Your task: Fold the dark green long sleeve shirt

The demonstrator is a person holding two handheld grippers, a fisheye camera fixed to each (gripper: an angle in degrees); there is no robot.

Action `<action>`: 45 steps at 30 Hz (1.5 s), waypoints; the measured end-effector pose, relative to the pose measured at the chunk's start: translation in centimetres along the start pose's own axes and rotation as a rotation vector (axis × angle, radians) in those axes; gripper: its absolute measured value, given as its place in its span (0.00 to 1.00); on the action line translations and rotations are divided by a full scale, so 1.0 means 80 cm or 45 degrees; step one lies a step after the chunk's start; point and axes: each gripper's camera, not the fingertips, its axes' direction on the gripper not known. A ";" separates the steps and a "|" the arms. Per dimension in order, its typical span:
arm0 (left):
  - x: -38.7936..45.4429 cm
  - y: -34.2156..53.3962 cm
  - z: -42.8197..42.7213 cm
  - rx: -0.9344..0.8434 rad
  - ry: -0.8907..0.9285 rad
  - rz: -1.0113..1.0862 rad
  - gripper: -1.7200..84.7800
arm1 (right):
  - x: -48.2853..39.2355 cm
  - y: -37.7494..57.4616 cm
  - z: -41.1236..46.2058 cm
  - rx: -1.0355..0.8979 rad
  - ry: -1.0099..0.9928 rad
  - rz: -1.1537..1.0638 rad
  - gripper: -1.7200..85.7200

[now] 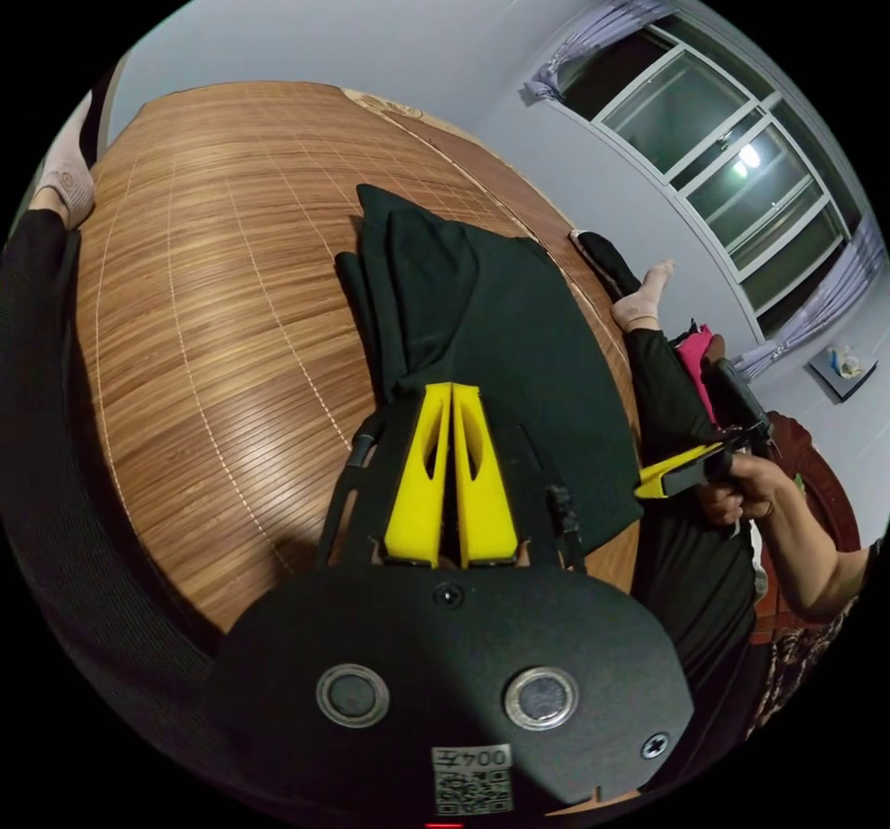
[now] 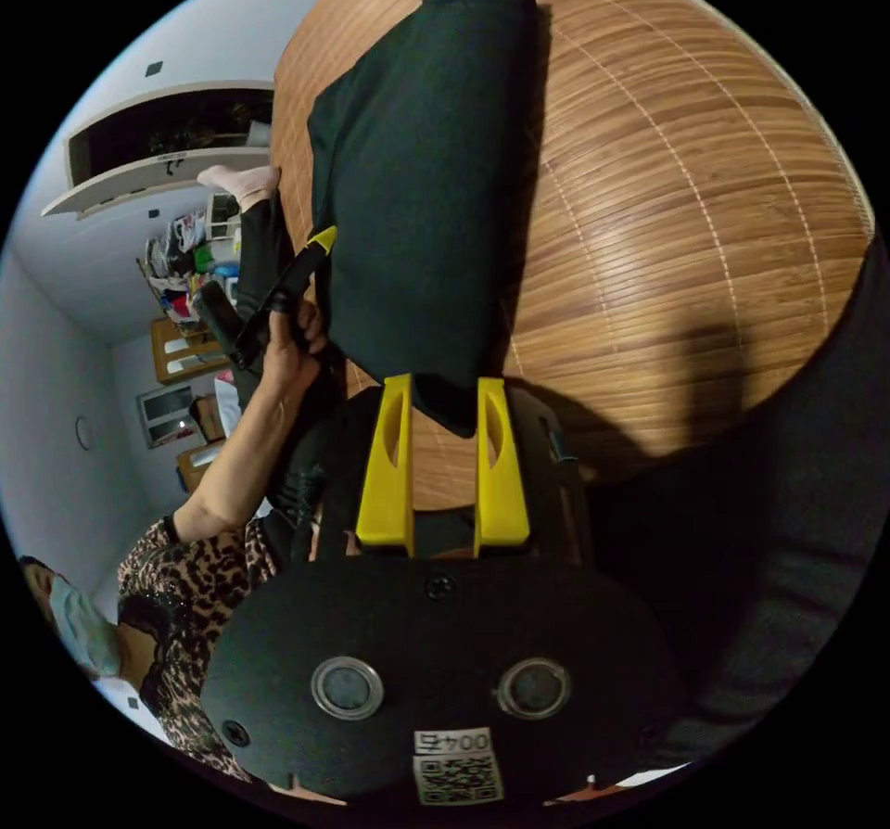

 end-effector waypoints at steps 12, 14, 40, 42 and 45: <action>-0.020 -0.005 0.006 0.001 0.022 -0.011 0.02 | 0.028 -0.024 -0.029 0.057 0.263 -0.091 0.08; -0.031 -0.008 0.005 0.006 0.070 -0.025 0.03 | 0.046 -0.016 -0.058 0.171 0.170 -0.069 0.10; -0.068 0.067 0.009 -0.267 0.860 -0.803 0.23 | 0.147 0.005 -0.091 0.089 -0.316 -0.002 0.07; -0.067 0.072 0.020 -0.280 0.865 -0.820 0.26 | 0.145 0.018 -0.105 0.124 -0.377 -0.013 0.07; -0.067 0.067 0.025 -0.203 0.889 -0.815 0.29 | 0.144 0.038 -0.123 0.159 -0.440 -0.016 0.07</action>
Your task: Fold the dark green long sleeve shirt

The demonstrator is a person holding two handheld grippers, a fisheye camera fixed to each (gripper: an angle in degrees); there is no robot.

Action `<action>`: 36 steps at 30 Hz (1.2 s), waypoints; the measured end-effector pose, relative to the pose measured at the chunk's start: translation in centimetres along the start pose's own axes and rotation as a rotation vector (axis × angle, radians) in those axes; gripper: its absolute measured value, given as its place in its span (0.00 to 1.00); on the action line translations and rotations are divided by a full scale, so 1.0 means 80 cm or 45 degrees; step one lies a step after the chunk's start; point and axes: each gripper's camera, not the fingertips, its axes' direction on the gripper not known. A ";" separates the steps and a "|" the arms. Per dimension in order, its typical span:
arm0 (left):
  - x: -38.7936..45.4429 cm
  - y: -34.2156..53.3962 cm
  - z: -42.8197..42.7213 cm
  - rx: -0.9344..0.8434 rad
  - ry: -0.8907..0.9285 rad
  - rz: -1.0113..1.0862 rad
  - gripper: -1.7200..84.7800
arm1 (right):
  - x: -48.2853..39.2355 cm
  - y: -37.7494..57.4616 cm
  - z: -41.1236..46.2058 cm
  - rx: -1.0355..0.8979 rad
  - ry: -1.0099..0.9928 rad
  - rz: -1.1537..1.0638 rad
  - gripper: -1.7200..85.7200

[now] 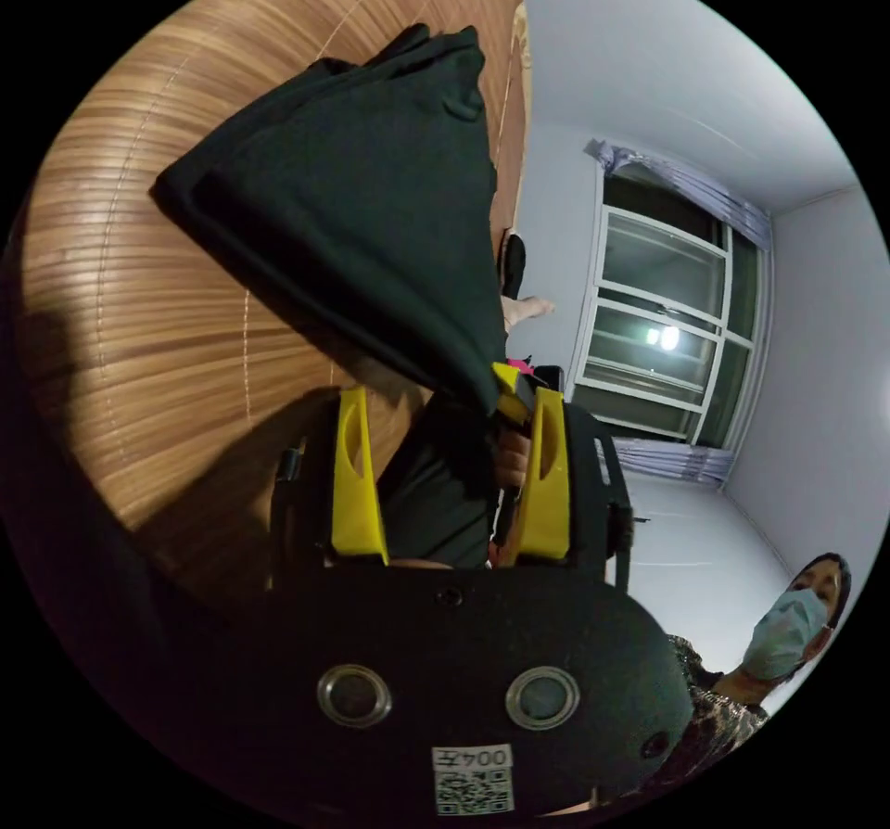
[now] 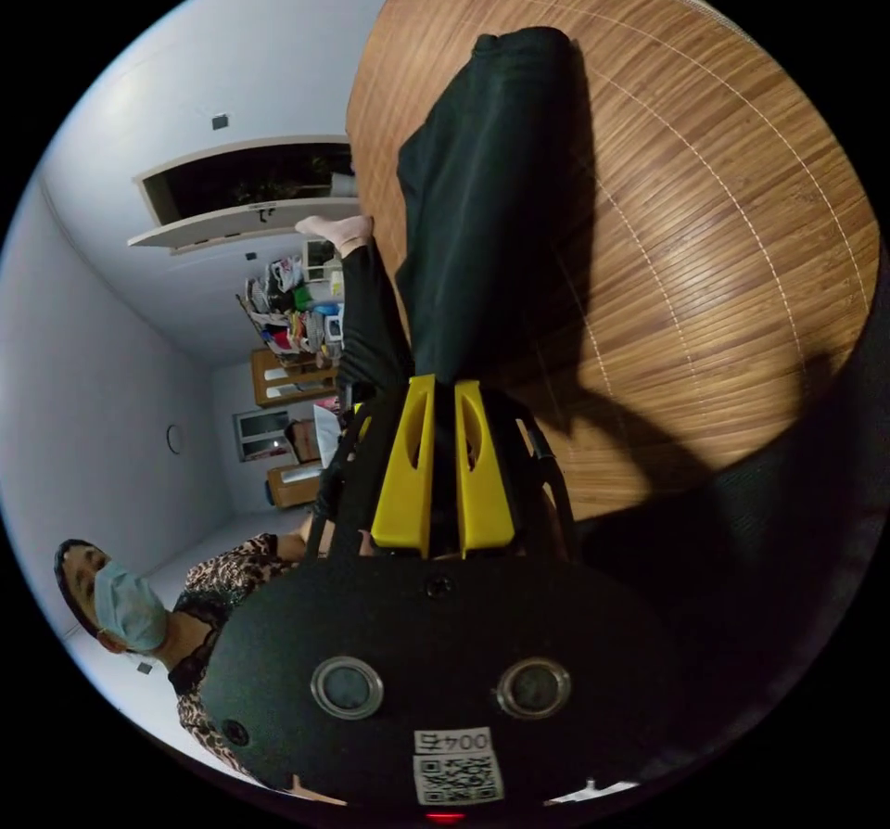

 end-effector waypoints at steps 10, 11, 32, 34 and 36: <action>-0.021 -0.027 0.015 0.213 0.112 0.049 0.29 | -0.008 0.077 -0.030 0.022 -0.079 -0.007 0.07; -0.019 -0.030 0.013 0.237 0.096 0.067 0.21 | -0.008 0.088 -0.033 0.021 -0.074 -0.005 0.07; 0.075 -0.011 0.029 0.027 0.029 0.131 0.08 | 0.009 0.229 -0.115 0.383 -0.252 0.203 0.23; 0.076 -0.007 0.034 0.009 0.000 0.146 0.08 | 0.003 0.239 -0.120 0.376 -0.228 0.214 0.21; 0.076 -0.003 0.041 -0.006 -0.018 0.153 0.08 | -0.005 0.251 -0.126 0.370 -0.189 0.218 0.20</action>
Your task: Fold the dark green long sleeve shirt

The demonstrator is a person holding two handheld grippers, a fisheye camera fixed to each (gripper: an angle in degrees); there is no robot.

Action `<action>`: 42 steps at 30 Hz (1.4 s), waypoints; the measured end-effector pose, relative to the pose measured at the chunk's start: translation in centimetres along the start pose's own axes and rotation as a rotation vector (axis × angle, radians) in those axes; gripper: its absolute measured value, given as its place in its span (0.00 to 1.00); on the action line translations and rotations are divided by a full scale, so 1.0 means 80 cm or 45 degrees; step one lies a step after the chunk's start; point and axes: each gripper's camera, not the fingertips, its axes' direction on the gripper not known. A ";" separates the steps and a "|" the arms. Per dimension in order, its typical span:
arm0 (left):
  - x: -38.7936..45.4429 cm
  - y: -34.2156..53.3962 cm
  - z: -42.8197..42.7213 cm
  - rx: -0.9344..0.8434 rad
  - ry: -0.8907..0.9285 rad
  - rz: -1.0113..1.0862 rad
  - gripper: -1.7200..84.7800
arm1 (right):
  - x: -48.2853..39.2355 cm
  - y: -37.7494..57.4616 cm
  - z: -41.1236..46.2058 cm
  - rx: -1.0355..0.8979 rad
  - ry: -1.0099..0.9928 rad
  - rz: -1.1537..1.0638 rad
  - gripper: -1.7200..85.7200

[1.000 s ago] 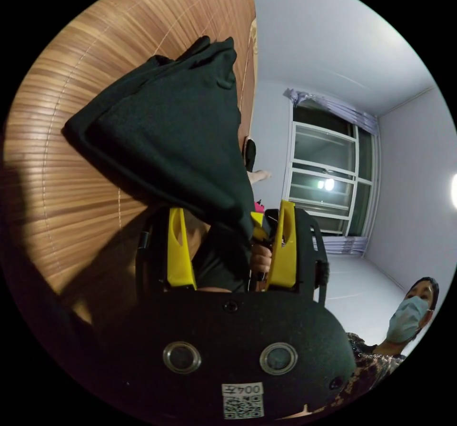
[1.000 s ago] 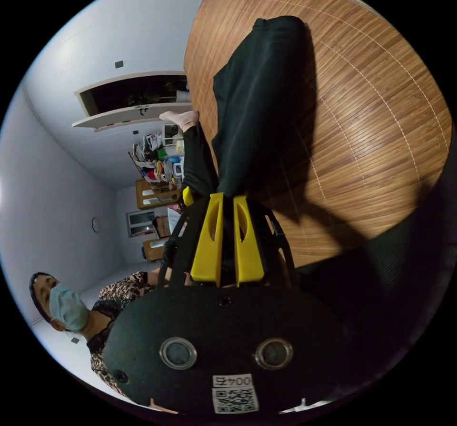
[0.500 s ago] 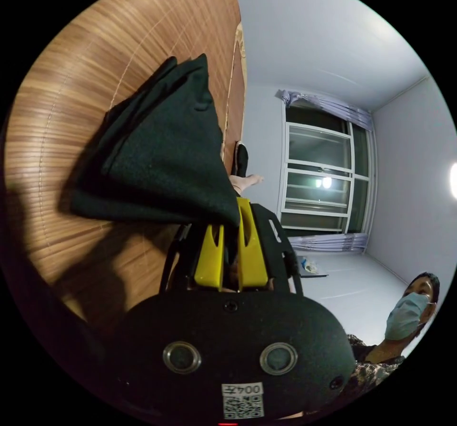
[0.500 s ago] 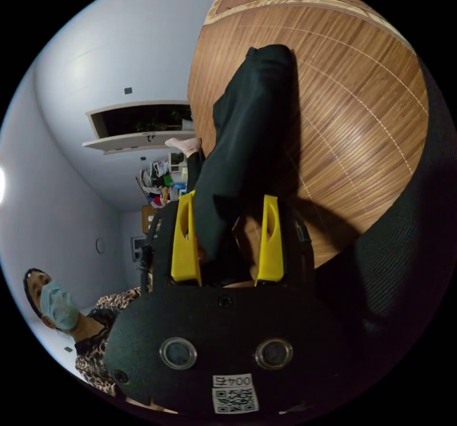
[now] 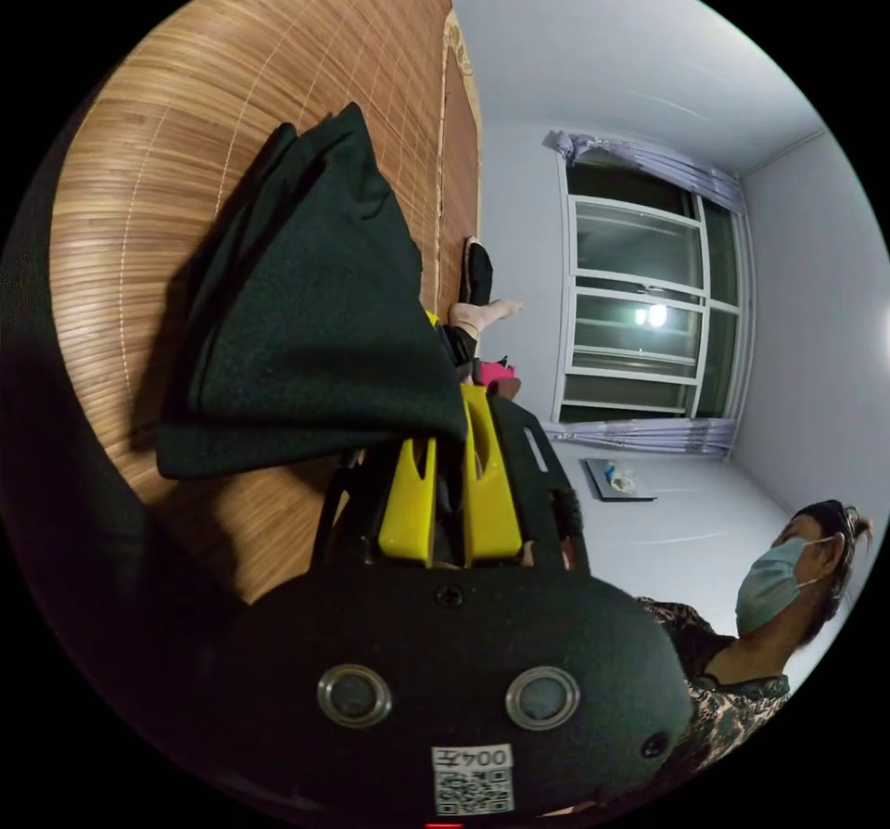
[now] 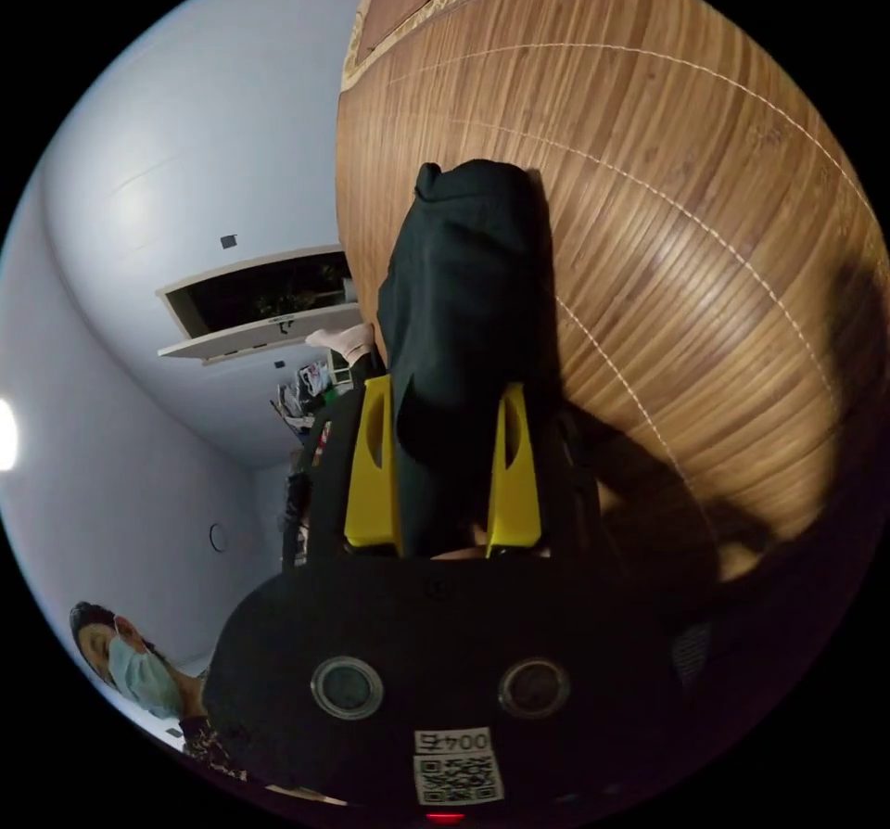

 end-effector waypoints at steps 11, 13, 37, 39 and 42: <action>0.113 0.037 0.057 -0.179 0.066 0.314 0.08 | -0.166 0.181 -0.161 0.145 0.247 -0.425 0.10; 0.147 0.047 0.080 -0.256 0.124 0.393 0.08 | -0.199 0.233 -0.217 0.209 0.269 -0.484 0.10; 0.282 0.321 0.429 -1.387 0.322 0.893 0.12 | -0.201 0.923 -0.758 0.843 0.779 0.107 0.10; 0.271 0.292 0.412 -1.276 0.271 0.910 0.12 | -0.120 0.954 -0.768 0.839 0.722 0.324 0.10; 0.250 0.248 0.387 -1.128 0.166 0.918 0.11 | -0.058 0.997 -0.772 0.903 0.696 0.465 0.10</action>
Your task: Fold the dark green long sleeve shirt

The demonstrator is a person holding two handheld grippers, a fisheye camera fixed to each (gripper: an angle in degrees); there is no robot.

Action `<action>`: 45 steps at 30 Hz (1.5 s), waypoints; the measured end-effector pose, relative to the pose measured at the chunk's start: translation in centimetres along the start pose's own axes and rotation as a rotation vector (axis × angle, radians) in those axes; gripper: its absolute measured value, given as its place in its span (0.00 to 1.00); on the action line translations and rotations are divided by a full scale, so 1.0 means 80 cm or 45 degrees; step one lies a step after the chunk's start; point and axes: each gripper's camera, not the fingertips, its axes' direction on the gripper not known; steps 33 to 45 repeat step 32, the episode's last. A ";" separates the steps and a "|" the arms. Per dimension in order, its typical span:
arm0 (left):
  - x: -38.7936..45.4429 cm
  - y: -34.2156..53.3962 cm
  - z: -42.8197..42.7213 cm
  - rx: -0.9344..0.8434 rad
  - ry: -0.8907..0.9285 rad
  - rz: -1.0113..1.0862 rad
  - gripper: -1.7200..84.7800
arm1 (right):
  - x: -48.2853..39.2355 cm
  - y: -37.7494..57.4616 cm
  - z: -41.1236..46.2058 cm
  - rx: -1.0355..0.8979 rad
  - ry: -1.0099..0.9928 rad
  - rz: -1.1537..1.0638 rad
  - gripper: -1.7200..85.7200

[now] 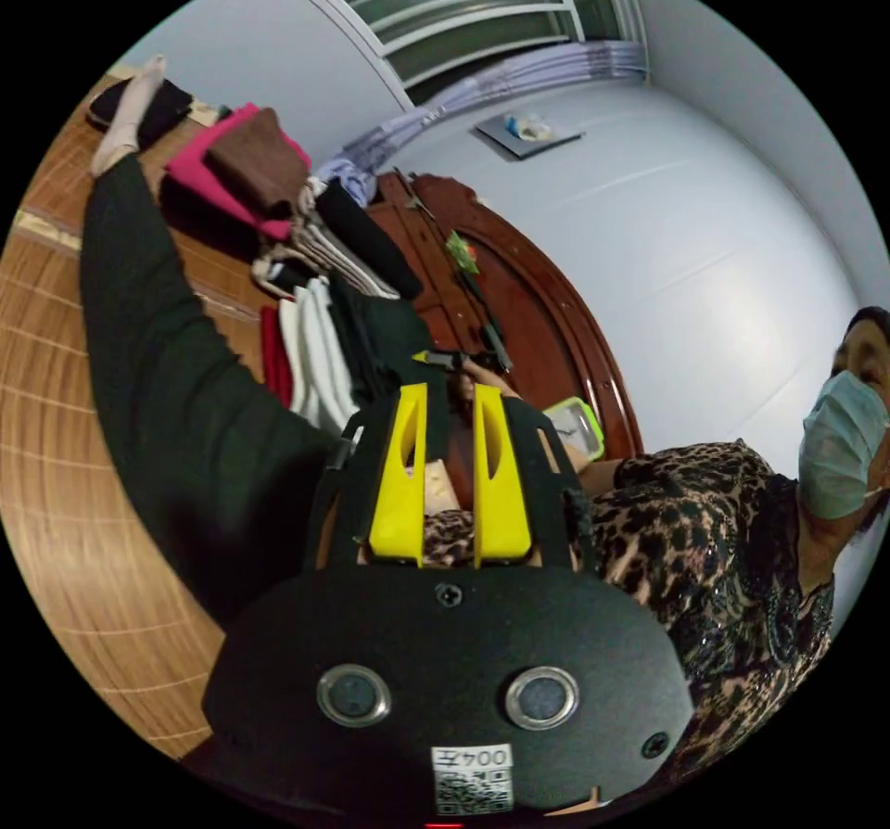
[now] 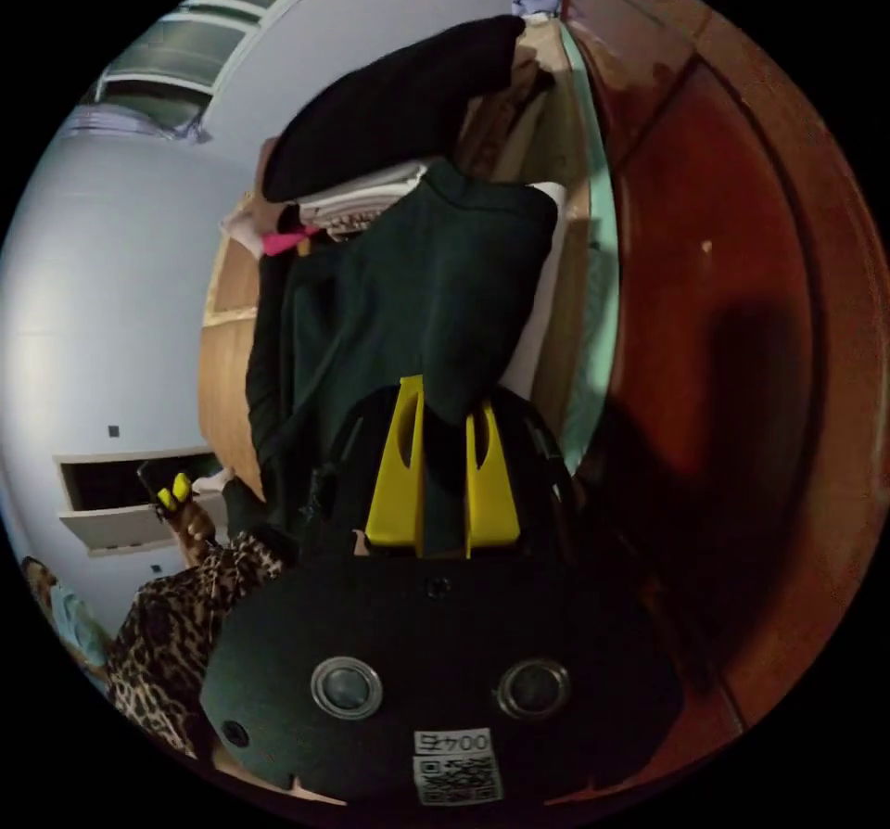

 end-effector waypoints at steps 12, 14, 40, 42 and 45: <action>-0.106 0.115 -0.085 0.301 -0.328 -0.237 0.09 | -0.066 0.067 -0.138 0.288 0.522 -0.112 0.13; -0.120 0.140 -0.096 0.360 -0.347 -0.283 0.08 | -0.116 0.082 -0.145 0.347 0.513 -0.289 0.13; -0.170 0.198 -0.130 0.502 -0.263 -0.443 0.05 | -0.175 -0.001 -0.048 0.229 0.537 -0.501 0.08; -0.170 0.198 -0.130 0.502 -0.263 -0.443 0.05 | -0.175 -0.001 -0.048 0.229 0.537 -0.501 0.08; -0.170 0.198 -0.130 0.502 -0.263 -0.443 0.05 | -0.175 -0.001 -0.048 0.229 0.537 -0.501 0.08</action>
